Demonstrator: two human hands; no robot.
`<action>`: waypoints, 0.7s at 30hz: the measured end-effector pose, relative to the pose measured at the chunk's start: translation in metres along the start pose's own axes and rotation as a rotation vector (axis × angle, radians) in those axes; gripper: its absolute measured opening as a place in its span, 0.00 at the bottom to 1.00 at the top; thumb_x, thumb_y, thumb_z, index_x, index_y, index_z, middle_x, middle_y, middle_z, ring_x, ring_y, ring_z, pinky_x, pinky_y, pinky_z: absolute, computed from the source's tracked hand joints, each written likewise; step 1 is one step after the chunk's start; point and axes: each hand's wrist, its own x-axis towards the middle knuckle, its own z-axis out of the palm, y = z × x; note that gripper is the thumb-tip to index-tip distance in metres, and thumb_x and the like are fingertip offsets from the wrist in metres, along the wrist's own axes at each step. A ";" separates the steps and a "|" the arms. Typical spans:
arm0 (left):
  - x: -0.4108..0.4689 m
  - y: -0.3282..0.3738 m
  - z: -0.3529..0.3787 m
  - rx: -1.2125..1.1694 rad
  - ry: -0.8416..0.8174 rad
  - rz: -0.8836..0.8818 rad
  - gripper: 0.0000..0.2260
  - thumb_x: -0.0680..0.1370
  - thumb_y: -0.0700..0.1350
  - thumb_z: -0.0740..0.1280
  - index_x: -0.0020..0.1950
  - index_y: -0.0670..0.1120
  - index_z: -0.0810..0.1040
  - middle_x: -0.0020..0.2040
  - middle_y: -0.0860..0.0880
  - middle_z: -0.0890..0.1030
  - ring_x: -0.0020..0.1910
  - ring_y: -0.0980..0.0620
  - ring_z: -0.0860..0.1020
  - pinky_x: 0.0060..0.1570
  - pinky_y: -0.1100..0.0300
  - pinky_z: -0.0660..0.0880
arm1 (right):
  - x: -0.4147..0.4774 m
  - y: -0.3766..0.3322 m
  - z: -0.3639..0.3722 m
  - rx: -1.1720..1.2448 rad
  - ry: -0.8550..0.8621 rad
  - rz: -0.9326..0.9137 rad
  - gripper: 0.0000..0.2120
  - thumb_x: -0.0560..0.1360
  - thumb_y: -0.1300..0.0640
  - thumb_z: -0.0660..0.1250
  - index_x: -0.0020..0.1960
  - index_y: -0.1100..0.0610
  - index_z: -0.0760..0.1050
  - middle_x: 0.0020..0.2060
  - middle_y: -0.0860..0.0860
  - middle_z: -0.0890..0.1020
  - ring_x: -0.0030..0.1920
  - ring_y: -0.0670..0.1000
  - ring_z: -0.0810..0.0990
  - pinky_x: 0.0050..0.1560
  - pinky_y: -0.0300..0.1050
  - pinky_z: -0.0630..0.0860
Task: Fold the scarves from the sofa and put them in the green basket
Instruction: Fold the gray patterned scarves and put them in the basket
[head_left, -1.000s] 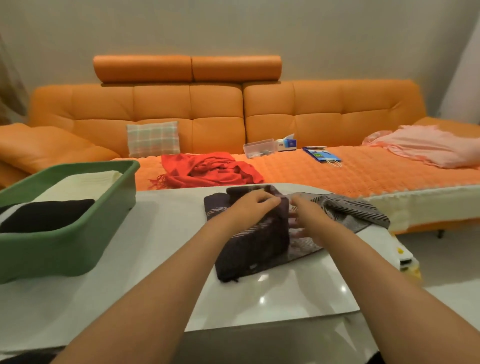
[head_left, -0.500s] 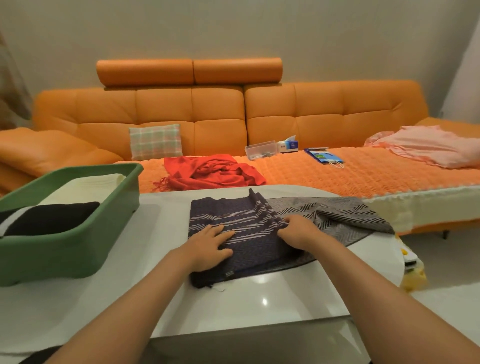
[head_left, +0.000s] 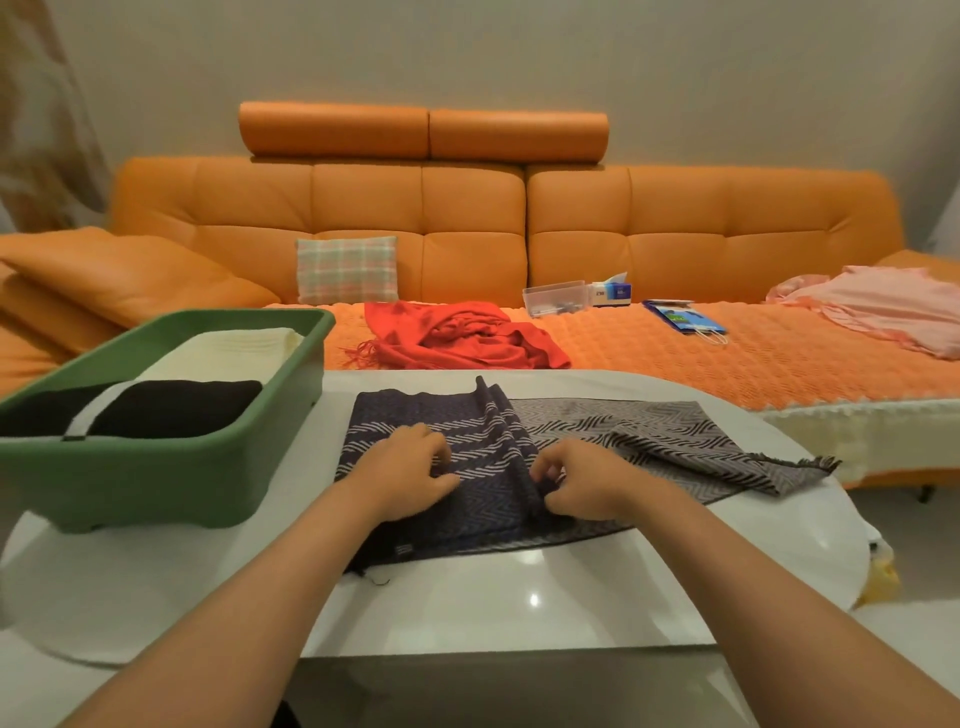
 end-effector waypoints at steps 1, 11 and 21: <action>-0.003 0.005 -0.002 -0.048 -0.021 0.062 0.15 0.73 0.63 0.69 0.54 0.57 0.74 0.56 0.55 0.73 0.58 0.54 0.71 0.60 0.53 0.71 | -0.001 0.001 0.000 0.000 -0.037 -0.020 0.13 0.66 0.58 0.70 0.50 0.47 0.80 0.47 0.47 0.82 0.47 0.50 0.81 0.47 0.47 0.80; -0.028 0.026 -0.009 -0.013 -0.158 0.258 0.14 0.72 0.58 0.72 0.55 0.58 0.79 0.49 0.58 0.75 0.48 0.57 0.74 0.48 0.58 0.75 | -0.010 0.002 0.011 -0.276 0.154 -0.229 0.05 0.72 0.52 0.70 0.45 0.50 0.84 0.46 0.45 0.79 0.46 0.50 0.78 0.47 0.49 0.78; -0.044 0.010 -0.010 -0.096 -0.169 0.187 0.12 0.73 0.49 0.70 0.56 0.57 0.77 0.49 0.60 0.76 0.47 0.58 0.75 0.48 0.57 0.76 | -0.026 -0.002 0.000 -0.462 0.213 0.180 0.11 0.73 0.44 0.62 0.47 0.51 0.72 0.42 0.48 0.77 0.46 0.55 0.78 0.43 0.47 0.70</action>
